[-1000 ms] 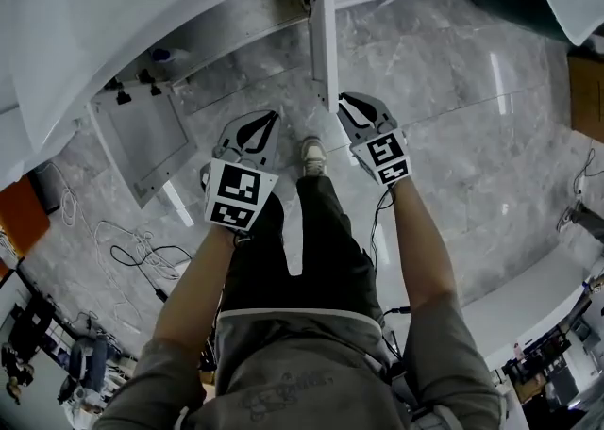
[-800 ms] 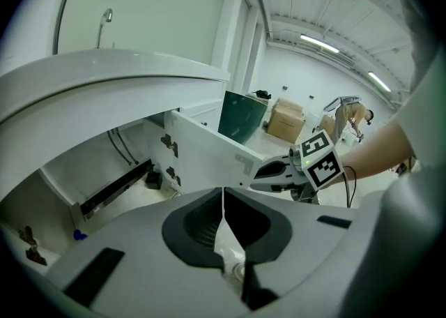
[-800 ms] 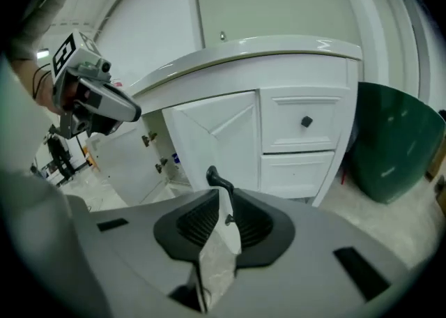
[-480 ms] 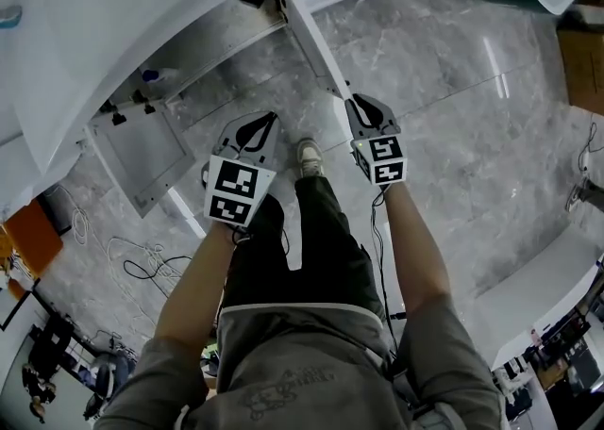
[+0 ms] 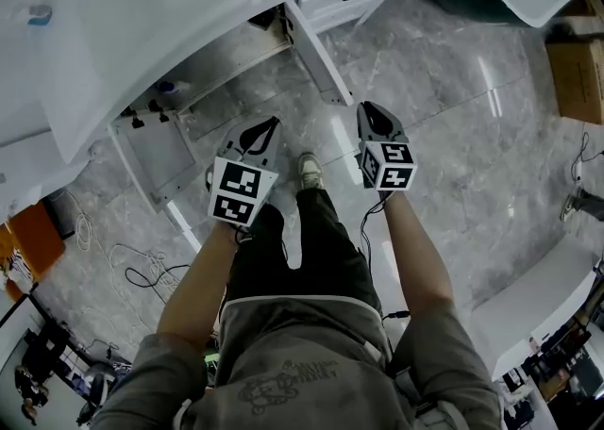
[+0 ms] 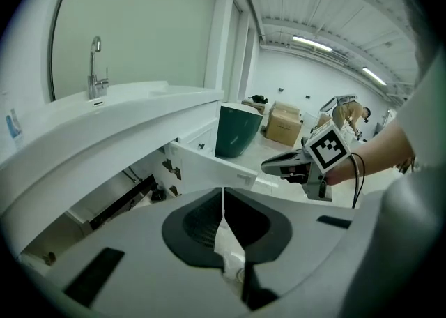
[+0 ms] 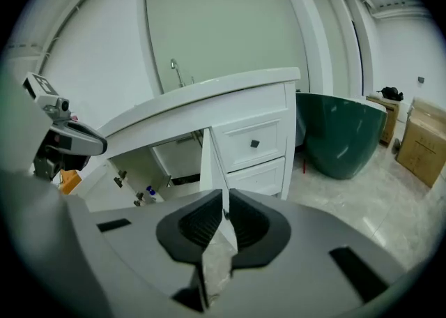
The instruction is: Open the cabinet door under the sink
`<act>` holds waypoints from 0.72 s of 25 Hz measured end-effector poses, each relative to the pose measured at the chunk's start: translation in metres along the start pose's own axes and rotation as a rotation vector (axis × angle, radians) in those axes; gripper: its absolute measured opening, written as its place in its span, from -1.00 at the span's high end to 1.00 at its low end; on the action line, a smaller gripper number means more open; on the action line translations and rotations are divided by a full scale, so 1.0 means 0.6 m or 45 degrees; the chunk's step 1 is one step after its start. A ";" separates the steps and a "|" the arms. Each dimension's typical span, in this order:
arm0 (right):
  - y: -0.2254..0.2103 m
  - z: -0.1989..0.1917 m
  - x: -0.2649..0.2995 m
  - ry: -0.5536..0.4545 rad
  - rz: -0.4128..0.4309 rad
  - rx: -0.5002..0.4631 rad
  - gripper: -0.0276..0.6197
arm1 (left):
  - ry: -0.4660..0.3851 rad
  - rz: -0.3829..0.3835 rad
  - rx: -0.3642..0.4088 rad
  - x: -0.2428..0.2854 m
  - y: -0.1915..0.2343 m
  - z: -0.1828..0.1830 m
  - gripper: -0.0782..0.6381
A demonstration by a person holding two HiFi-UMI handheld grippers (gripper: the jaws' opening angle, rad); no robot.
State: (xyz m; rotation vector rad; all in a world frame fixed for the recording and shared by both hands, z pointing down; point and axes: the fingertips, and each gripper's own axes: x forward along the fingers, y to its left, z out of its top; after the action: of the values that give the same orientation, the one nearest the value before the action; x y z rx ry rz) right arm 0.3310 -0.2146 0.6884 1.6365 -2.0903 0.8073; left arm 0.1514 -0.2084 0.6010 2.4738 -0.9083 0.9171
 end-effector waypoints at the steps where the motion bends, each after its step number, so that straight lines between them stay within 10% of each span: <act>1: 0.005 0.015 -0.009 -0.003 0.005 -0.018 0.77 | -0.009 0.005 -0.005 -0.008 0.002 0.008 0.72; 18: 0.197 0.328 -0.160 -0.283 0.218 -0.175 0.80 | -0.184 0.175 0.006 -0.187 0.077 0.156 0.72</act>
State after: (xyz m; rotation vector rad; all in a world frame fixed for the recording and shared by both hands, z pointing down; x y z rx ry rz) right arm 0.2541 -0.2480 0.4541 1.5515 -2.4080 0.5374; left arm 0.0972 -0.2400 0.4613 2.5338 -1.1370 0.7912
